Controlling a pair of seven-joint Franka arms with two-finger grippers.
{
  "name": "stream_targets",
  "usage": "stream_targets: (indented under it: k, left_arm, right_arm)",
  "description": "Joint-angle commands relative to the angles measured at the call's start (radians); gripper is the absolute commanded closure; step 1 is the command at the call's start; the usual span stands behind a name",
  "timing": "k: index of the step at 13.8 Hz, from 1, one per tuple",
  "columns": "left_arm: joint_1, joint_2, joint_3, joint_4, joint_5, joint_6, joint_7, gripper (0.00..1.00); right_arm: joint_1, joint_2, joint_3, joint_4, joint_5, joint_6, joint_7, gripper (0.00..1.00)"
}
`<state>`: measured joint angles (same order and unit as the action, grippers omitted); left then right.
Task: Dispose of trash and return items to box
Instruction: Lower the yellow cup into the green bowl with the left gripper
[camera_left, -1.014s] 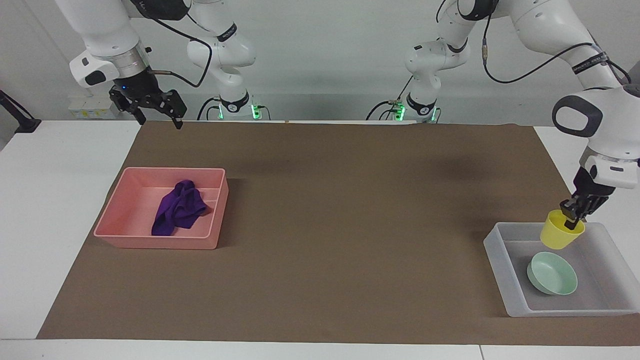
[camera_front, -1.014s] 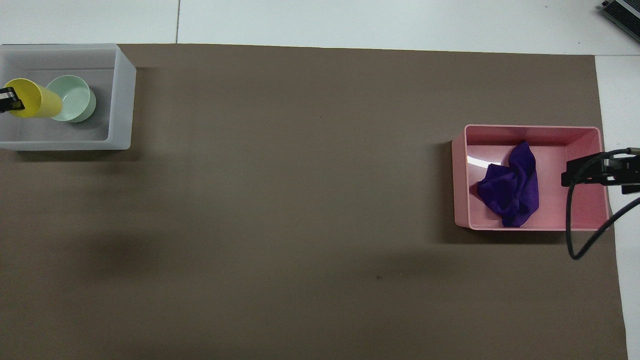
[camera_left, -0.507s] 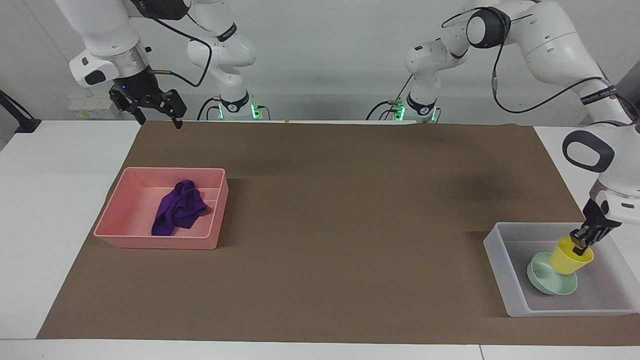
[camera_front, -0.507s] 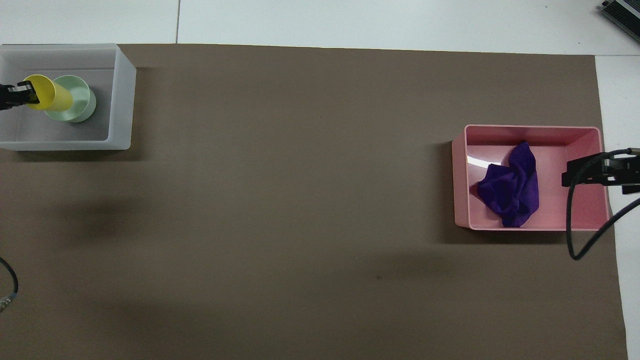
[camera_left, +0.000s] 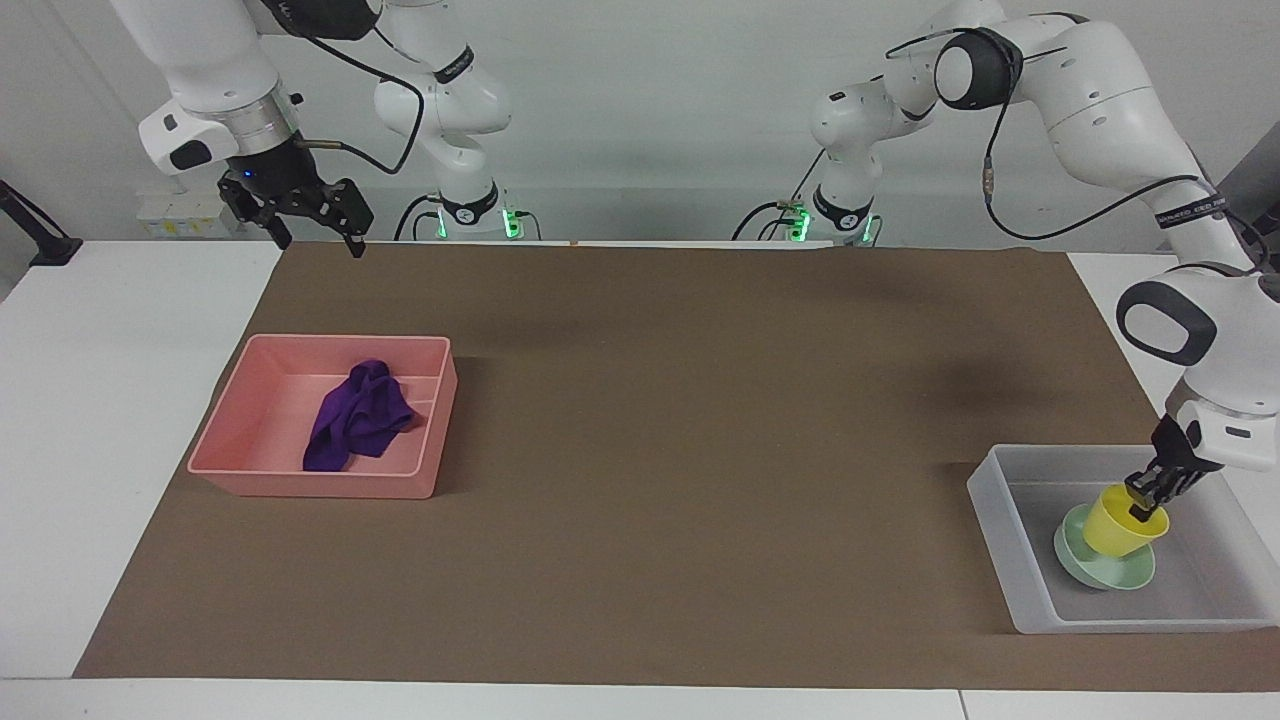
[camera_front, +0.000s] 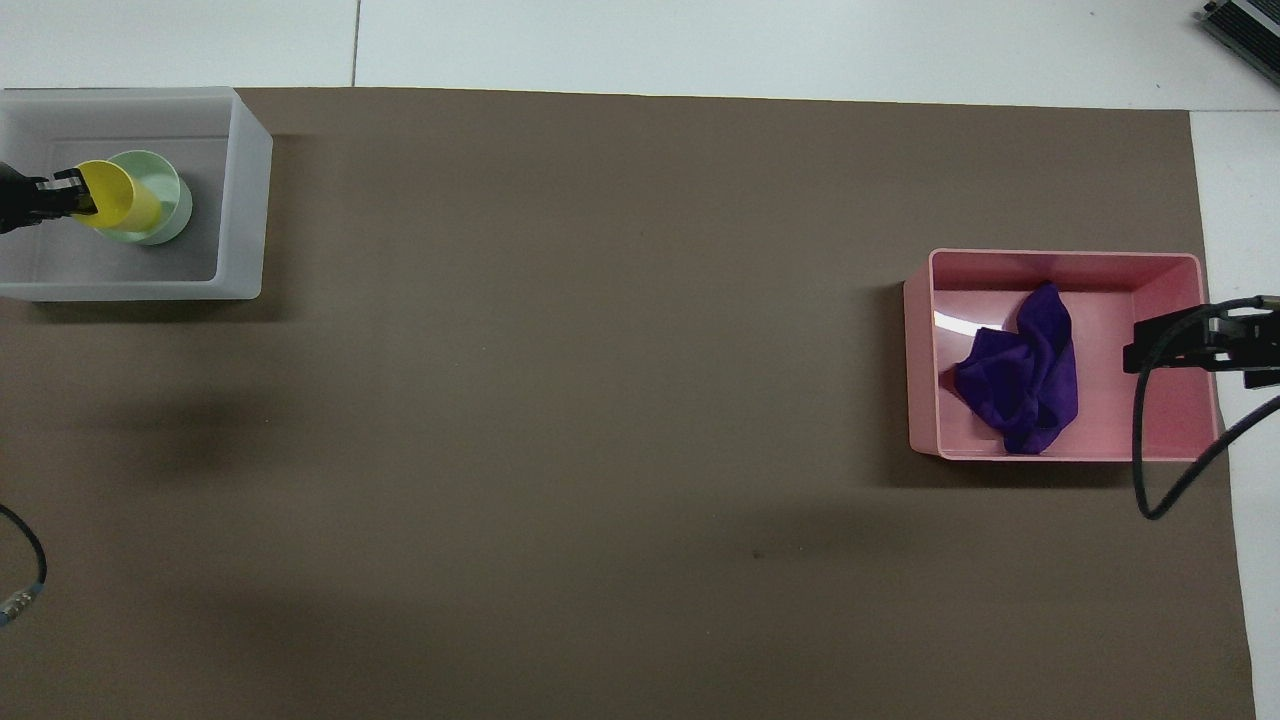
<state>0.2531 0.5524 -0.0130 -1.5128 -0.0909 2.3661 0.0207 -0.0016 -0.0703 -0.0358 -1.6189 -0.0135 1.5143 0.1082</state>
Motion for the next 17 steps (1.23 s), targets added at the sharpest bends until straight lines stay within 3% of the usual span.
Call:
stream_targets:
  k: [1,3,5,8,13,17]
  left_arm:
    - [0.0,-0.008,0.001,-0.014,0.005,0.012,0.013,0.68]
    - [0.0,-0.008,0.002,-0.006,0.014,0.012,0.054,0.29]
    - [-0.001,-0.022,0.002,-0.003,0.017,0.002,0.093,0.0]
    - [-0.055,-0.109,0.005,-0.052,0.014,-0.03,0.198,0.0]
    - [-0.15,-0.356,0.008,-0.315,0.019,-0.047,0.2,0.0]
    - [-0.231,-0.491,0.008,-0.415,0.023,-0.106,0.193,0.0]
  right_arm:
    - [-0.005,-0.011,0.001,-0.003,0.004,-0.014,-0.021,0.0]
    - [-0.005,-0.011,0.001,-0.003,0.004,-0.013,-0.021,0.0]
    - [-0.005,-0.011,0.002,-0.003,0.006,-0.013,-0.021,0.0]
    - [-0.005,-0.011,0.001,-0.003,0.007,-0.014,-0.022,0.0]
    - [-0.005,-0.012,0.001,-0.004,0.007,-0.016,-0.022,0.0]
    - [-0.006,-0.022,0.001,-0.013,0.007,-0.016,-0.024,0.0]
